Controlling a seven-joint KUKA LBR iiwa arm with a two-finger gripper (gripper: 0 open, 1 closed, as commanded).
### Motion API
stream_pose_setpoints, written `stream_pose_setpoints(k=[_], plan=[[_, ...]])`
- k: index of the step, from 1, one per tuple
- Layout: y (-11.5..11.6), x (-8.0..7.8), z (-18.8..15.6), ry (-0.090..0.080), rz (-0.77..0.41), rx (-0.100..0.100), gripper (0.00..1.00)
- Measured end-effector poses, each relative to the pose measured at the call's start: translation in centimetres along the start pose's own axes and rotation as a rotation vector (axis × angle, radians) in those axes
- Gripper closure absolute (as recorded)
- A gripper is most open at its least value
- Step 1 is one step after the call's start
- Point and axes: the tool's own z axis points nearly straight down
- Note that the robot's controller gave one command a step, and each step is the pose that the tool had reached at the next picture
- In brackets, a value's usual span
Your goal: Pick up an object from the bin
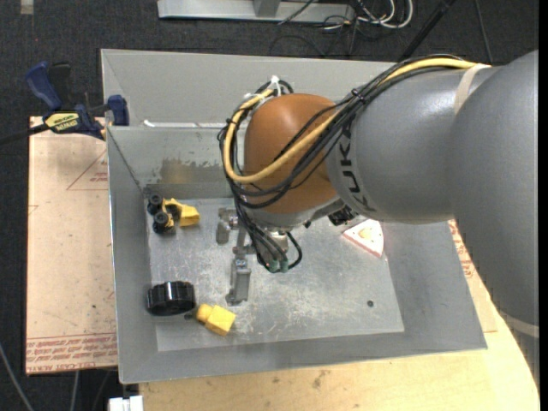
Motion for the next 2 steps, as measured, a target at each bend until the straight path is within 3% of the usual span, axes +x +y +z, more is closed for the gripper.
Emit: stream_pose_setpoints(k=[1,2], plan=[[-0.1,-0.2,-0.5,-0.008,0.004,-0.001,0.0],[4.3,1.7,6.2,-0.012,0.068,-0.003,0.0]])
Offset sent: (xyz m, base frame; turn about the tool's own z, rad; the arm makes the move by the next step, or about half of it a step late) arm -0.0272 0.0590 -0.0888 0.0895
